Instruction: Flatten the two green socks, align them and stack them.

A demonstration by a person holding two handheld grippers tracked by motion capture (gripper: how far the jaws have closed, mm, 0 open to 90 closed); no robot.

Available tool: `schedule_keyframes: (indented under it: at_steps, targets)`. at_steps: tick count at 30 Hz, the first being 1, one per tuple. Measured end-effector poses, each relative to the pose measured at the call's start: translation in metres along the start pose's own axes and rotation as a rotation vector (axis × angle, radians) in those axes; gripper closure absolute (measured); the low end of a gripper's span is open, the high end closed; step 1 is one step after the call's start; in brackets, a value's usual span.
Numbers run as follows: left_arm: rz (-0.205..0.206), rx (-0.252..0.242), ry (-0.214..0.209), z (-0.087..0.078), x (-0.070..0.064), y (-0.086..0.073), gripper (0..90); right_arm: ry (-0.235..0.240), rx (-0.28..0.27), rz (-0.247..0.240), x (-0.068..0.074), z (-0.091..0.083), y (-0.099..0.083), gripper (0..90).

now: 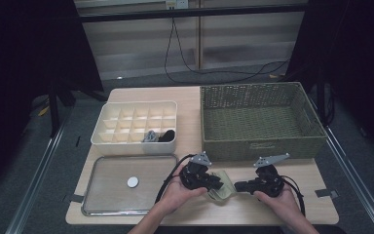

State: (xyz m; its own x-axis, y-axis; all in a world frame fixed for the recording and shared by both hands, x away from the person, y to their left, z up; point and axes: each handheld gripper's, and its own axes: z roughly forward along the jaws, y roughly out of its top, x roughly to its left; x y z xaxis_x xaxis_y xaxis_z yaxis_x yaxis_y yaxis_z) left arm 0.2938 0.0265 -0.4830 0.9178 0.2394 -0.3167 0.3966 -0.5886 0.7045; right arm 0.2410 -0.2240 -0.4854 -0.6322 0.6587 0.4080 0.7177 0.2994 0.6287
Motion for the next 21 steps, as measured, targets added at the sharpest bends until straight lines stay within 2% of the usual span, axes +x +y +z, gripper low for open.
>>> schedule_keyframes:
  at_steps: [1,4,5,7,9,11,12,13,16,20,21]
  targets:
    - [0.017,0.015,0.004,0.001,0.0,0.0,72.1,0.0,-0.002,0.0,0.0,0.001,0.0,86.3]
    - [0.015,0.05,0.029,0.006,0.001,-0.003,71.8,-0.006,-0.014,0.004,-0.002,0.002,0.003,83.1]
    - [0.02,0.057,0.025,0.009,0.002,-0.006,71.8,-0.003,-0.017,0.006,-0.002,0.002,0.004,82.0]
    - [0.022,0.05,0.024,0.011,0.002,-0.007,72.1,-0.008,-0.02,0.011,-0.003,0.003,0.004,78.1]
    - [0.044,0.059,0.034,0.012,0.0,-0.006,72.3,-0.008,-0.012,0.011,-0.002,0.005,0.004,76.6]
    - [0.037,0.058,0.034,0.012,0.001,-0.006,72.3,-0.01,-0.004,0.005,-0.002,0.008,0.004,73.9]
    - [0.022,0.044,0.015,0.012,0.002,-0.007,72.5,-0.012,0.001,0.006,-0.002,0.009,0.004,71.8]
    - [0.03,0.064,0.02,0.011,0.003,-0.007,73.0,-0.016,0.007,0.004,-0.002,0.011,0.004,71.6]
    - [0.03,0.044,0.022,0.012,0.003,-0.007,75.9,-0.015,0.015,0.001,-0.002,0.012,0.004,68.9]
    - [0.045,0.066,0.04,0.011,0.003,-0.007,78.3,-0.03,0.022,0.023,-0.006,0.014,0.005,65.2]
    - [0.048,0.047,0.038,0.013,0.002,-0.007,78.4,-0.028,0.022,0.025,-0.007,0.015,0.005,65.5]
